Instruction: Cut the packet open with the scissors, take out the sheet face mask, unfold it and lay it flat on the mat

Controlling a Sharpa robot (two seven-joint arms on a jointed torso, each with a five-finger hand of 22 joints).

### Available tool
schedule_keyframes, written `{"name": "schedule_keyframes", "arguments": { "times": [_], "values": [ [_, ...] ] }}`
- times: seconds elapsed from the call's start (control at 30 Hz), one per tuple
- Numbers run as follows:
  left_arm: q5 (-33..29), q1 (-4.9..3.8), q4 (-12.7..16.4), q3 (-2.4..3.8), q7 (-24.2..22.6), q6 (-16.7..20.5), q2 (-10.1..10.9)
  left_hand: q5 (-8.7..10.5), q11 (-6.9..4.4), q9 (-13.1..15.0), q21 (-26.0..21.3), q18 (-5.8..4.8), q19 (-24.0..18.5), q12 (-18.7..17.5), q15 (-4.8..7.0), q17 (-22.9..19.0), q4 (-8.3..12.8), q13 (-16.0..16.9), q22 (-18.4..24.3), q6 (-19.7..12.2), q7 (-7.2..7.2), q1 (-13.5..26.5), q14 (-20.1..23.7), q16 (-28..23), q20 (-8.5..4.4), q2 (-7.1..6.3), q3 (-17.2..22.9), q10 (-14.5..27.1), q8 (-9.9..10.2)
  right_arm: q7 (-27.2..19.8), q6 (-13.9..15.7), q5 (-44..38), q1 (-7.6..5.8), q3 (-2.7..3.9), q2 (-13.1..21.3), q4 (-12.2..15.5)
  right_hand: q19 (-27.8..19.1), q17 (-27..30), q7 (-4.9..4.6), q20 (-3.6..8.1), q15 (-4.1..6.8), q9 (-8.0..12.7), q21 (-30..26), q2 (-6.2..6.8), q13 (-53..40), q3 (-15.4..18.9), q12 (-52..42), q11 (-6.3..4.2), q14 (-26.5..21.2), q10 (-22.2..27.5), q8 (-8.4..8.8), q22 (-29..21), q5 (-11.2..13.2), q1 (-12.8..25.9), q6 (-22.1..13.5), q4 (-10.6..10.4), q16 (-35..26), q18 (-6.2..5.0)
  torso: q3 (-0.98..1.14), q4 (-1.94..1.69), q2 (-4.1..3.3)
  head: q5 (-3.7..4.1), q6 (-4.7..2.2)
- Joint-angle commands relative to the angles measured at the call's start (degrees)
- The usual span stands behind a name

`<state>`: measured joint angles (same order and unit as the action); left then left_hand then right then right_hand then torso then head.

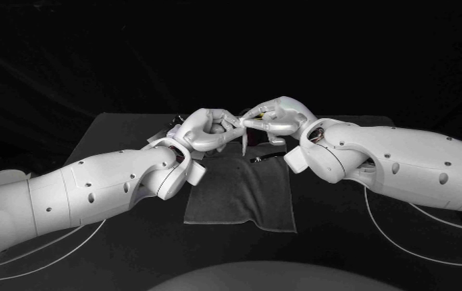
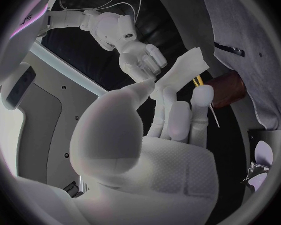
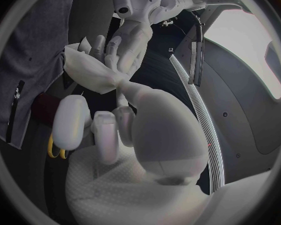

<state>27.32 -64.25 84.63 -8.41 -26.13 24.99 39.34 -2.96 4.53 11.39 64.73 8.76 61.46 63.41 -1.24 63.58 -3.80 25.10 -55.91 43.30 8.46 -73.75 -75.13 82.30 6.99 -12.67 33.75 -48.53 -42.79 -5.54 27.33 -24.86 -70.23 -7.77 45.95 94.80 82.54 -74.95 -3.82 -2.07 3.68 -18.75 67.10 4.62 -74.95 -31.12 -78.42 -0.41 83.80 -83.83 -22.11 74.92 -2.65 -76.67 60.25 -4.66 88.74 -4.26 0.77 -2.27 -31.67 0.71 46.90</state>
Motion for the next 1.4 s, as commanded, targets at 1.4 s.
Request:
{"name": "schedule_keyframes", "arguments": {
  "times": [1.4],
  "values": [
    [-0.7,-0.01,0.2,0.07,0.4,0.6,-0.1,0.13,-2.27,1.3,7.3,-1.93,6.8,-1.6,2.33,9.6,5.3,0.6,-8.1,5.2,-1.97,-0.5,-6.5,2.9,-2.19,4.51,14.9,-5.3,-2.0,0.5,-1.6,-1.0,0.19,0.01,-0.3,-0.6,-1.8,-11.3,-0.67,-0.42,-0.10,-4.2,-4.4,0.19,-5.1,1.4,4.9,0.49,5.2,0.9,-0.08,2.3,-0.1,2.8,-2.1,0.1,-1.6,-0.99,0.03,0.01,0.00,-0.12,0.21]
  ]
}}
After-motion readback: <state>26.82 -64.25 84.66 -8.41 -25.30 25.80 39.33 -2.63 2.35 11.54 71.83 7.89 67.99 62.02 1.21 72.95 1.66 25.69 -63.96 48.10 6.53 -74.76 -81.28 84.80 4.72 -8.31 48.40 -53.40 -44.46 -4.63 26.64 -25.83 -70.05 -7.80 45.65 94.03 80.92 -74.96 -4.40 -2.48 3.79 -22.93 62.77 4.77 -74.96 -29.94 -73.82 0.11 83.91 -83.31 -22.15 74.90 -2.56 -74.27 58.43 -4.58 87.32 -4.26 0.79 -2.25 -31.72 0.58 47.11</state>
